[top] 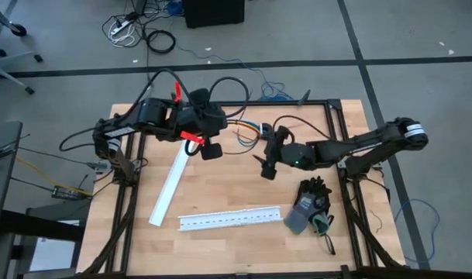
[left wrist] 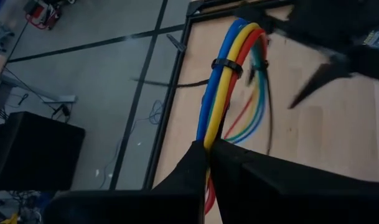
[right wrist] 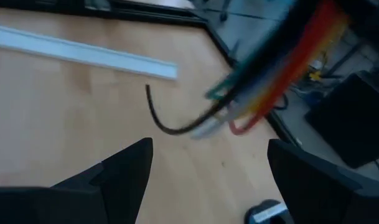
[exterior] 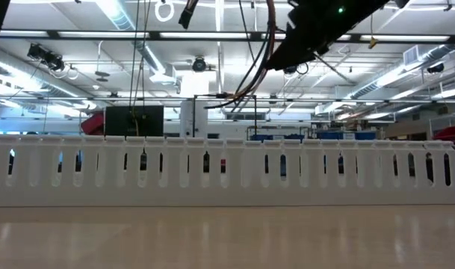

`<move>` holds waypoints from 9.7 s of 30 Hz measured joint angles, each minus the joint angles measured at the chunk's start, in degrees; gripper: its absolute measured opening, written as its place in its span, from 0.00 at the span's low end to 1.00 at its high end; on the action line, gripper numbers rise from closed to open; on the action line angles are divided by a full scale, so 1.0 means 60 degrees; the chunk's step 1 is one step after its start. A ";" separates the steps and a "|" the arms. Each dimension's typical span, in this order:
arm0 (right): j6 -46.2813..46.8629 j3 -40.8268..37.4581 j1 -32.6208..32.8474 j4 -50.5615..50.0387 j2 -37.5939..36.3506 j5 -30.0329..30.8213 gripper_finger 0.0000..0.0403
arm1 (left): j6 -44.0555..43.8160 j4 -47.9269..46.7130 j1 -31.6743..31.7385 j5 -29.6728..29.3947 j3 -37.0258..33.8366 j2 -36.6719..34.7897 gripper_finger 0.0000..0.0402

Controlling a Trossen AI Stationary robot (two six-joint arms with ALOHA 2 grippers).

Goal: Ziptie cables
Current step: Put the cable wires in the white cable duct

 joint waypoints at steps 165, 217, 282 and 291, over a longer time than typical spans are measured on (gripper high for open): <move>0.7783 0.9366 0.6995 -1.0038 0.6795 -0.2917 0.38 | -0.3422 0.1075 -0.4752 0.3192 -0.7548 0.2033 0.00; 0.5901 0.4475 0.4296 -0.6917 0.5673 -0.3431 0.00 | -0.3316 0.0595 -0.4561 0.3005 -0.7654 0.2062 0.00; 0.5450 -0.0663 0.2807 -0.0468 0.2996 -0.7787 0.55 | -0.4252 0.0622 -0.5056 0.3101 -0.7654 0.2065 0.00; 0.4794 0.0095 0.4083 -0.0555 0.4352 -0.5838 0.59 | -0.4394 0.0637 -0.5056 0.3200 -0.7654 0.2065 0.00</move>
